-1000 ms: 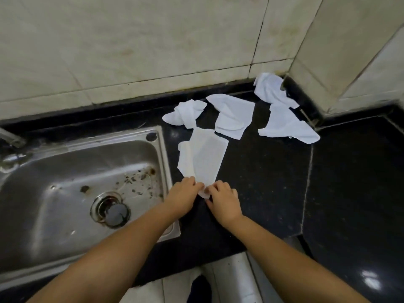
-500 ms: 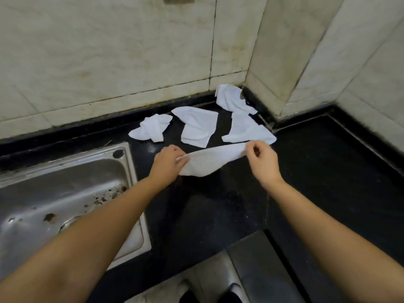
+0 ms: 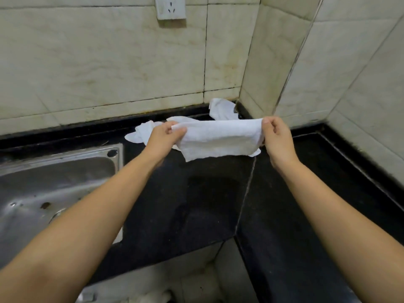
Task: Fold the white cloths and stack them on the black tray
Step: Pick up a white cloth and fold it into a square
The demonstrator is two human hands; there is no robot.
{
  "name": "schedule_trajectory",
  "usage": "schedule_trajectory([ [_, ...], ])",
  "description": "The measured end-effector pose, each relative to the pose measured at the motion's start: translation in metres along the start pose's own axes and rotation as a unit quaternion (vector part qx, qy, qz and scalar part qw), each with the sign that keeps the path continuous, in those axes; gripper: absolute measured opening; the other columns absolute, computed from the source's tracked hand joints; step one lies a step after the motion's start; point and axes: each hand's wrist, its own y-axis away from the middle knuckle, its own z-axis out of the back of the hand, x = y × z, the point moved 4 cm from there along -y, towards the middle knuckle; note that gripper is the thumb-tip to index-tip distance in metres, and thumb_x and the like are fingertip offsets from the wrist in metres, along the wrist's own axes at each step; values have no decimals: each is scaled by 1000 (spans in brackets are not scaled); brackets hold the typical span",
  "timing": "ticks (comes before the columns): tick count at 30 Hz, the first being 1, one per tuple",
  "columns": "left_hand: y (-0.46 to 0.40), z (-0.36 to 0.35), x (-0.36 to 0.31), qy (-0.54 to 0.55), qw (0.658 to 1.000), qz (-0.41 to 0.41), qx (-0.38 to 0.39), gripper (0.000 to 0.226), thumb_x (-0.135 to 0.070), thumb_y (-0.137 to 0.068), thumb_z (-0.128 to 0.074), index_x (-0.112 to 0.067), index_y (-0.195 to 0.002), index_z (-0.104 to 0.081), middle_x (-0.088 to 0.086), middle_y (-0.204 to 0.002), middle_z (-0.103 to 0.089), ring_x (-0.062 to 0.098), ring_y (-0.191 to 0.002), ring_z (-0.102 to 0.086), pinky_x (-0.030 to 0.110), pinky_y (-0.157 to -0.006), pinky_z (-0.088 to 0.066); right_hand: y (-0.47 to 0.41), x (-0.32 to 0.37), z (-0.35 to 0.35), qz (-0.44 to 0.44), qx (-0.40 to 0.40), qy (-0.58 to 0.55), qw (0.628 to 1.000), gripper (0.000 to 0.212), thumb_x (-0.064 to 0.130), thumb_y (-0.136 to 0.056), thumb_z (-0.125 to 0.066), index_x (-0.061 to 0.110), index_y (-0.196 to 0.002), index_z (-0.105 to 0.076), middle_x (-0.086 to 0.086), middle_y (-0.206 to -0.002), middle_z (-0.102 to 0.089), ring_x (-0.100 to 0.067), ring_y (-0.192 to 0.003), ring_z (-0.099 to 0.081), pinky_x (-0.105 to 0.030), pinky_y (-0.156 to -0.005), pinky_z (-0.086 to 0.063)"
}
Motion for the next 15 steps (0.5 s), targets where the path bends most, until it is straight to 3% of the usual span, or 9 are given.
schedule_trajectory([
  [2,20,-7,29,8,998,54,40,11,-22,-89,-61,-17,-95,-68,7,-93,-70,19,-87,-65,33,-80,-51,16,-29,6,-23,30,7,999,18,20,-96,-45,16,-84,-58,2,-80,-54,-9,-75,-49,-27,-70,-42],
  [6,75,-31,91,20,981,161,111,10,-12,-90,-60,-12,-89,-70,0,-81,-72,12,-77,-64,24,-70,-51,65,-99,13,-87,99,38,991,15,15,-96,-48,15,-86,-59,2,-77,-55,-8,-67,-49,-23,-60,-41],
  [9,109,-45,125,0,965,226,133,15,-12,-90,-60,-16,-79,-70,-7,-72,-71,5,-69,-64,24,-69,-49,97,-148,14,-153,177,79,969,11,16,-96,-50,18,-93,-60,2,-87,-61,-10,-77,-56,-23,-63,-43],
  [12,117,-50,143,-61,959,242,134,14,-15,-90,-62,-16,-77,-68,-4,-74,-67,9,-71,-60,21,-64,-47,108,-175,8,-215,227,113,943,9,21,-95,-51,20,-95,-60,0,-95,-63,-15,-87,-59,-27,-69,-45],
  [15,98,-50,150,-151,961,216,81,19,-22,-89,-62,-8,-76,-64,1,-72,-62,14,-68,-55,25,-60,-41,89,-174,-3,-200,181,144,952,8,19,-94,-52,17,-93,-59,-1,-94,-62,-15,-86,-57,-26,-66,-41],
])
